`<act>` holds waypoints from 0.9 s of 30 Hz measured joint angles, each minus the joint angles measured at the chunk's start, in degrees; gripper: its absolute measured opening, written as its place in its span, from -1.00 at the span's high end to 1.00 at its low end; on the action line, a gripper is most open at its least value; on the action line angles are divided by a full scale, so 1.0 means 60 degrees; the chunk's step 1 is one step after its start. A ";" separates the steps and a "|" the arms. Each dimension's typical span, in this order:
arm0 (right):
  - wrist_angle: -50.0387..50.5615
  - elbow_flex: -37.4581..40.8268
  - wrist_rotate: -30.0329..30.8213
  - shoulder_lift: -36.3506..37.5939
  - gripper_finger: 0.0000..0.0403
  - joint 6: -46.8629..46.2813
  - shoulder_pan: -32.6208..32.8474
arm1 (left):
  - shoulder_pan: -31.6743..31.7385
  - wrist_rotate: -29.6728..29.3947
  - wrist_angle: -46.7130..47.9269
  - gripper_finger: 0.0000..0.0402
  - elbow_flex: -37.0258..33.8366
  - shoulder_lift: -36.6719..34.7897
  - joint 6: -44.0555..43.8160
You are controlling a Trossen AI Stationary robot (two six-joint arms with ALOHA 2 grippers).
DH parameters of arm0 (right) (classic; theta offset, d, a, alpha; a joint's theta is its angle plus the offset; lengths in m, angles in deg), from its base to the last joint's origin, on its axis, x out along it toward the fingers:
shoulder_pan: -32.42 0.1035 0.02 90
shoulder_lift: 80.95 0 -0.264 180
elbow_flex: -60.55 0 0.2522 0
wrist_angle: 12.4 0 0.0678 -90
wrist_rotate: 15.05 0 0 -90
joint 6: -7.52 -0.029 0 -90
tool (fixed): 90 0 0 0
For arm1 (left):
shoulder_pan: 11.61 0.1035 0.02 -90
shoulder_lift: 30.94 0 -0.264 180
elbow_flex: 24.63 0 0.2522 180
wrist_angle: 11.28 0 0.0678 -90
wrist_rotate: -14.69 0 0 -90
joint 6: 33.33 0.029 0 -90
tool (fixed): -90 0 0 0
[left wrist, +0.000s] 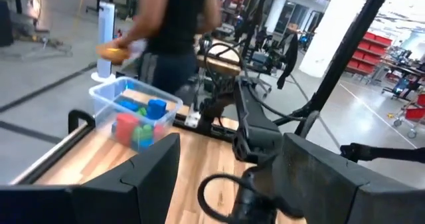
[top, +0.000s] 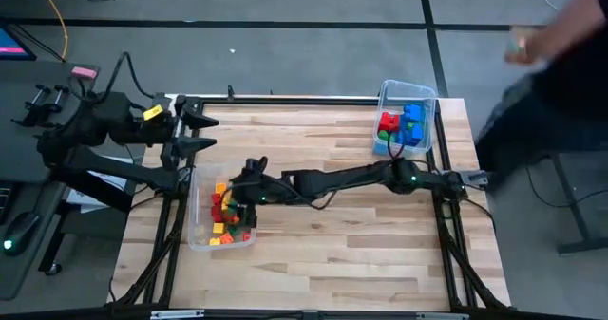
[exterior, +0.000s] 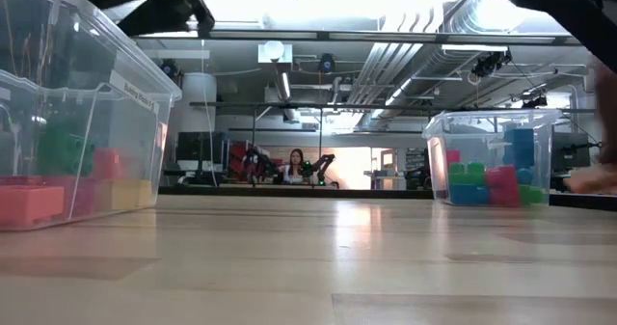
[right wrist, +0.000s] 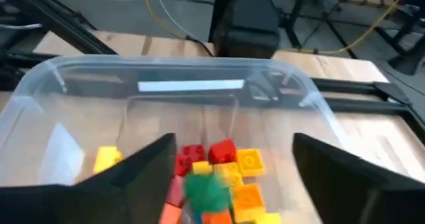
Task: Sort blocks by size
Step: Put the small green game piece into the left transparent bin, then adjust the left transparent bin
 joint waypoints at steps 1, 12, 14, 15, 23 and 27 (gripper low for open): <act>0.0022 -0.0020 0.0022 0.0026 -0.56 0.0002 -0.0013 | 0.0000 0.0000 0.0003 -0.26 0.0000 -0.0042 0.0088; 0.4414 0.0039 0.1263 0.1693 0.03 -0.1015 -0.0508 | 0.0025 -0.0999 -0.2750 -0.26 -0.2792 -0.1081 0.1002; 0.5583 0.0046 0.1241 0.1942 0.46 -0.1211 -0.0660 | 0.0081 -0.1328 -0.3874 -0.26 -0.4049 -0.1384 0.0890; 0.6229 0.0056 0.1124 0.2100 0.70 -0.1296 -0.0716 | 0.0138 -0.1643 -0.4161 -0.26 -0.4668 -0.1506 0.0706; 1.0043 0.0056 0.1592 0.3881 0.98 -0.2406 -0.0461 | 0.1096 -0.2068 -0.4243 0.02 -0.7410 -0.2058 -0.0441; 1.1149 0.0056 0.2250 0.4726 0.97 -0.3712 -0.0159 | 0.1796 -0.1414 -0.2356 0.61 -0.6977 -0.1804 0.0186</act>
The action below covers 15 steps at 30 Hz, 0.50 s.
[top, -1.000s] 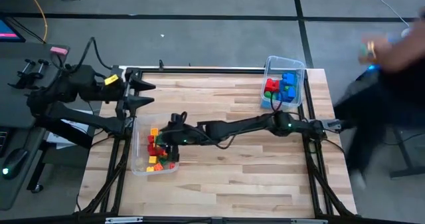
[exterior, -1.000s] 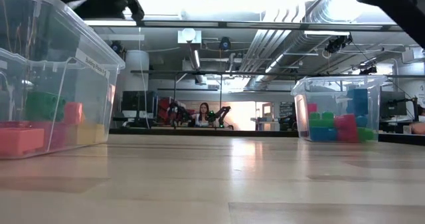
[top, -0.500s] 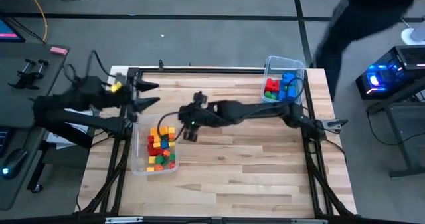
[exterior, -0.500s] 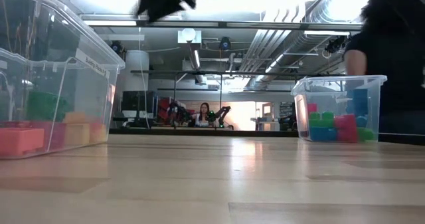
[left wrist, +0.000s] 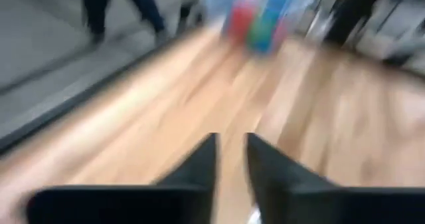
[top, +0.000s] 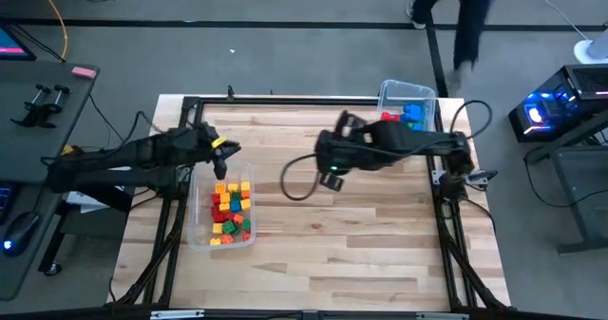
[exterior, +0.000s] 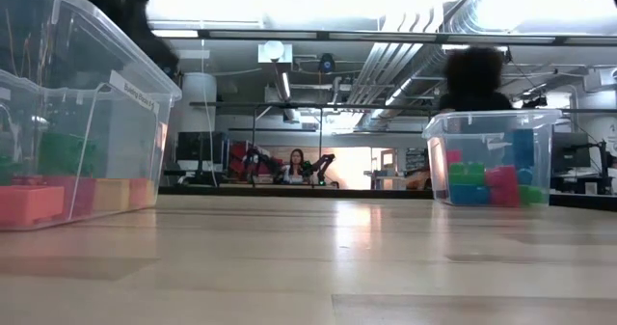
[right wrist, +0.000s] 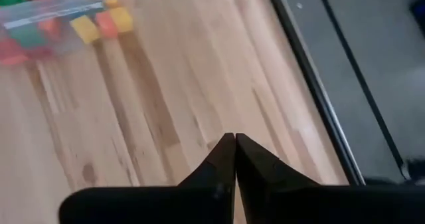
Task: Sort blocks by size
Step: Adjust the left transparent bin
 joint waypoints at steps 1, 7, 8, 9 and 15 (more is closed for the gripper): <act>0.0266 0.0000 0.0174 0.0155 0.98 -0.0292 0.0114 | 0.0203 0.0143 0.0672 0.79 0.0093 0.0121 0.0033; 0.0306 0.0298 0.0992 0.1199 0.99 -0.1285 0.0920 | 0.1061 0.0694 0.2180 0.98 0.0230 0.0873 0.0031; 0.0318 0.0407 0.1056 0.1385 0.99 -0.1418 0.1054 | 0.1163 0.0901 0.2176 0.99 0.0238 0.1042 -0.0003; 0.0341 0.0496 0.1155 0.1564 0.99 -0.1523 0.1174 | 0.1241 0.1171 0.2279 0.99 0.0238 0.1233 -0.0148; 0.0315 0.1102 0.2068 0.2655 1.00 -0.2509 0.2102 | 0.1053 0.2005 0.2445 1.00 0.0227 0.2192 -0.1168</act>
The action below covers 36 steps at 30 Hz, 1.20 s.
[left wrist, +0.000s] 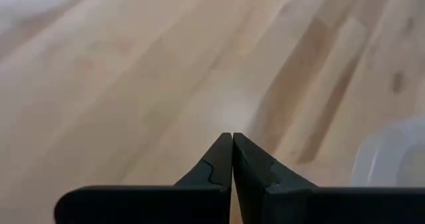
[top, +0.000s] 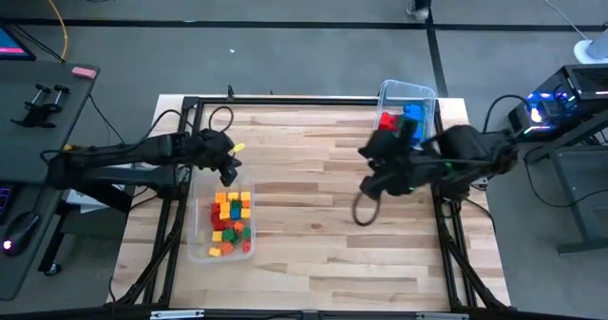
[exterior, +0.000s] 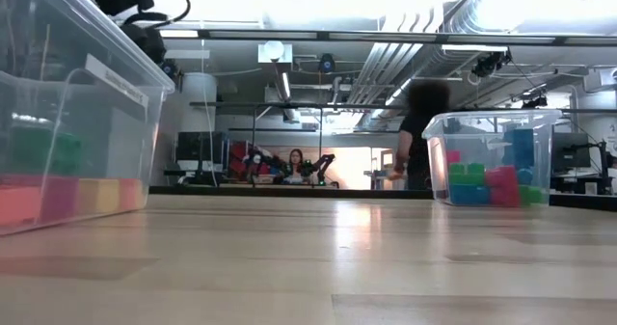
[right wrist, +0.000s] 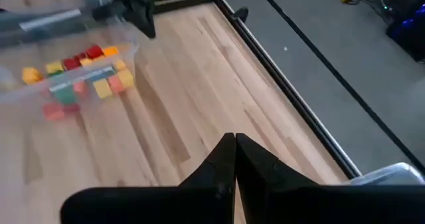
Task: Sort blocks by size
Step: Adjust the left transparent bin, then return to Home Position
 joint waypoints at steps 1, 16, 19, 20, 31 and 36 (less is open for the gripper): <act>0.0006 0.0158 0.0082 0.0174 1.00 -0.0214 0.0141 | -0.0119 0.0039 -0.0153 1.00 -0.0004 0.0075 -0.0148; -0.0017 0.5060 0.1710 0.2958 1.00 -0.5013 0.2492 | -0.4016 -0.1639 -0.2364 1.00 -0.0007 0.0334 -0.3029; -0.0280 0.5793 0.1753 0.3273 1.00 -0.5646 0.2663 | -0.4149 -0.2241 -0.2905 1.00 -0.0005 0.0110 -0.2669; -0.0420 0.5936 0.1760 0.3328 1.00 -0.5746 0.2684 | -0.4079 -0.2310 -0.3289 1.00 0.0022 -0.0034 -0.2289; -0.2640 0.5926 0.1995 0.3456 1.00 -0.5403 0.2429 | -0.2856 -0.2124 -0.5189 1.00 -0.0991 -0.3608 0.0430; -0.3036 0.5823 0.2413 0.3481 1.00 -0.5341 0.2312 | -0.2989 -0.2106 -0.7140 1.00 -0.3220 -0.5815 -0.0325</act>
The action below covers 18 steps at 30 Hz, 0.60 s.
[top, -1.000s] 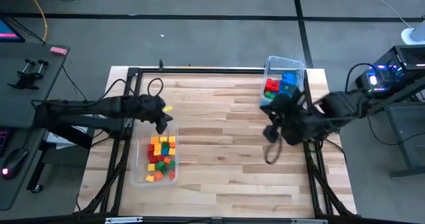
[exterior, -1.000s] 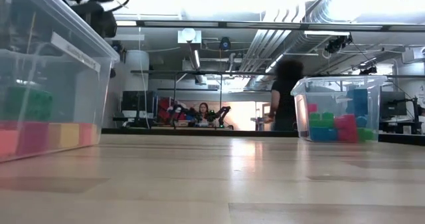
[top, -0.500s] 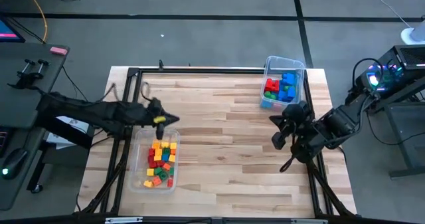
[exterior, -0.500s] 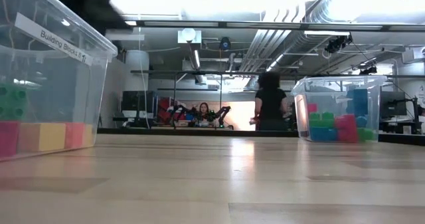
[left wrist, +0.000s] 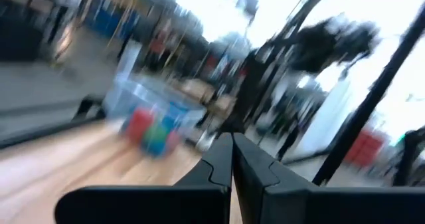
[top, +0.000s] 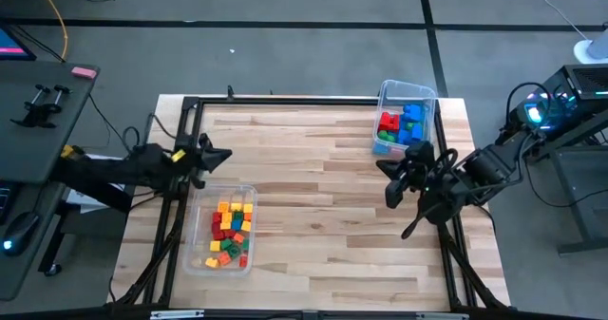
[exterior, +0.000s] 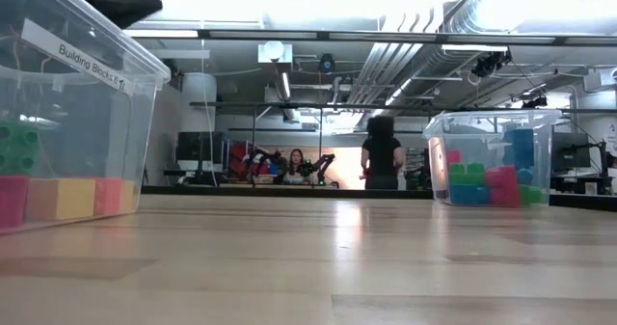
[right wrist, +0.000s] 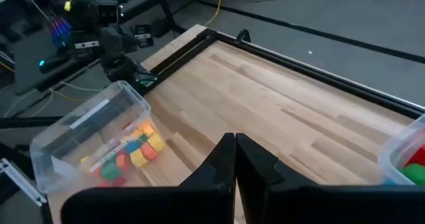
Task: Sort blocks by size
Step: Return to Home Position
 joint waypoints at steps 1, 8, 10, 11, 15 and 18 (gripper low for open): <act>-0.0009 0.0000 -0.0003 0.0014 1.00 -0.0017 0.0000 | -0.0033 0.0003 -0.0537 1.00 -0.0351 -0.0345 0.0037; 0.0508 0.0000 -0.0491 0.0120 1.00 -0.0711 0.0323 | -0.0057 -0.0073 -0.1085 1.00 -0.1703 -0.1574 -0.0043; 0.1267 0.0023 -0.0589 0.0120 1.00 -0.1400 0.0588 | -0.0057 -0.0080 -0.1180 1.00 -0.1883 -0.1550 -0.0132; 0.1497 0.0177 -0.0602 0.0150 1.00 -0.1863 0.0729 | -0.0043 -0.0074 -0.1141 1.00 -0.1884 -0.1519 -0.0179; 0.0465 0.2151 -0.0571 0.0885 1.00 -0.3037 0.1379 | -0.0035 -0.0077 -0.0978 1.00 -0.1884 -0.1538 -0.0512; -0.2926 0.4693 0.0008 0.1957 1.00 -0.2375 0.1535 | -0.0035 -0.0076 -0.0993 1.00 -0.1884 -0.1534 -0.0315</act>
